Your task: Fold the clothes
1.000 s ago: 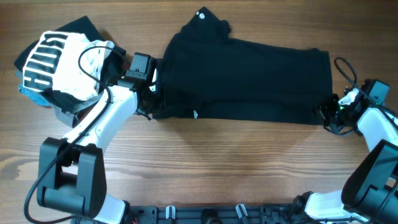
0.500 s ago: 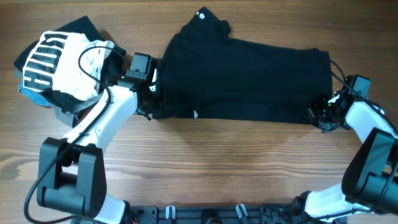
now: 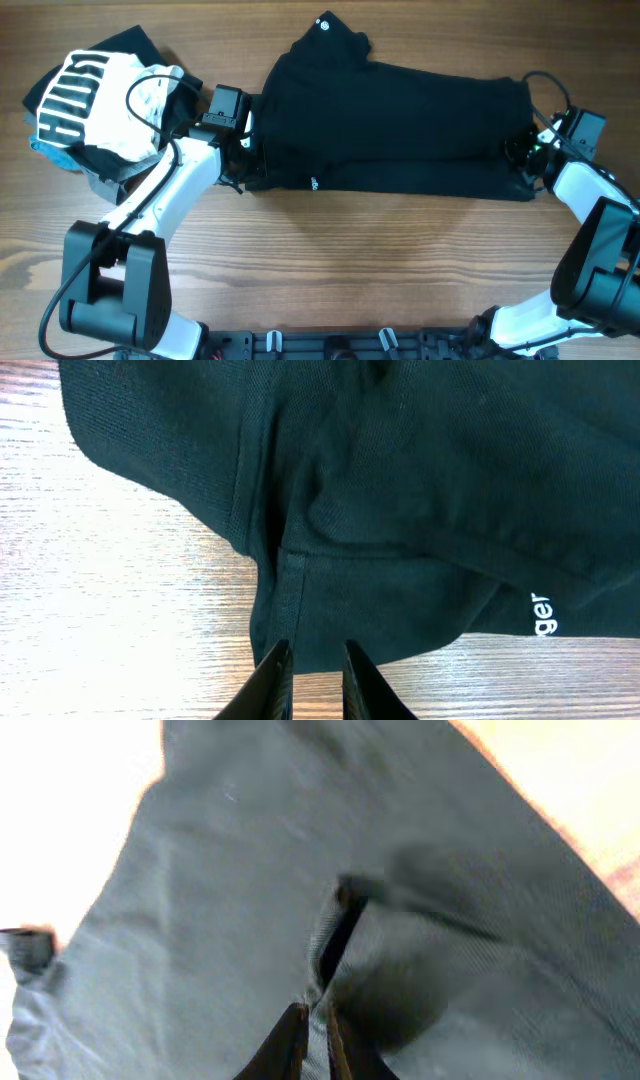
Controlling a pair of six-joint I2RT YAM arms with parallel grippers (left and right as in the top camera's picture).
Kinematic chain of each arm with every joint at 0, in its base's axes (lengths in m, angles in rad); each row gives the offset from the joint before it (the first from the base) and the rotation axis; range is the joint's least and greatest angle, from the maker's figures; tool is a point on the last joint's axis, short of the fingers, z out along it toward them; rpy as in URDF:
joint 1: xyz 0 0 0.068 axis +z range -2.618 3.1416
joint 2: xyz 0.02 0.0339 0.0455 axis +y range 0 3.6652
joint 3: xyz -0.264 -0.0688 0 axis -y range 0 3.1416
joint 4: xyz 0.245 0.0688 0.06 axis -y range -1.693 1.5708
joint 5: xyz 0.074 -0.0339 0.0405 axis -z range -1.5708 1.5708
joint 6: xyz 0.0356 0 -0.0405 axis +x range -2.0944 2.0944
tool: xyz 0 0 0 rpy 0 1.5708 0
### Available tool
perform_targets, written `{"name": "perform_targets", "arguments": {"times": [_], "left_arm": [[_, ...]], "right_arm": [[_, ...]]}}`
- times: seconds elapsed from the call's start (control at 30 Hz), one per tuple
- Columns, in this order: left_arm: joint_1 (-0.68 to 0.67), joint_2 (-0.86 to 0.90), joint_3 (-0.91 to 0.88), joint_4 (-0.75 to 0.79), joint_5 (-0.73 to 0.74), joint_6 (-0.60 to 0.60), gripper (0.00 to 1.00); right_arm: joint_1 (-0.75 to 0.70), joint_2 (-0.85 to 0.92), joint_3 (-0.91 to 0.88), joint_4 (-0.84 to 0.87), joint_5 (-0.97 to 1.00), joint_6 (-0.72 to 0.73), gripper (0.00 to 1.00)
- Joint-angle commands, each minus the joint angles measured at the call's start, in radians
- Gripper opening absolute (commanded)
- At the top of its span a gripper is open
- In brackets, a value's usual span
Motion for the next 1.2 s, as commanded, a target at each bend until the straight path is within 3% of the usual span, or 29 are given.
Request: {"name": "perform_targets", "arguments": {"times": [0.0,0.23,0.33,0.47,0.57,0.67,0.93,1.07,1.17], "left_arm": [[0.000,0.012,0.011,-0.003,0.012,0.006,0.18],[0.000,-0.003,0.014,-0.043,0.020,0.013,0.29],[0.000,-0.035,0.031,-0.064,0.133,0.066,0.35],[-0.025,-0.041,0.030,-0.028,0.230,0.071,0.29],[-0.064,-0.020,0.030,-0.011,0.198,0.113,0.26],[-0.091,0.012,0.030,0.023,0.165,0.113,0.34],[-0.162,0.109,0.030,0.170,0.249,0.143,0.34],[-0.225,0.134,0.030,0.198,0.235,0.244,0.43],[-0.277,0.137,0.030,0.225,0.105,0.249,0.49]], "right_arm": [[0.002,0.004,0.000,0.011,-0.061,-0.057,0.13],[0.002,-0.098,0.000,-0.047,-0.213,-0.145,0.23],[0.003,-0.213,0.000,-0.192,-0.221,-0.175,0.24],[0.003,-0.287,0.000,-0.317,-0.224,-0.247,0.25],[0.003,-0.315,0.000,-0.408,-0.223,-0.312,0.27],[0.003,-0.316,0.000,-0.486,-0.222,-0.359,0.28],[0.003,-0.314,0.000,-0.529,-0.183,-0.377,0.29],[0.003,-0.314,0.000,-0.532,-0.180,-0.377,0.29],[0.003,-0.314,0.000,-0.531,-0.176,-0.377,0.29]]}}
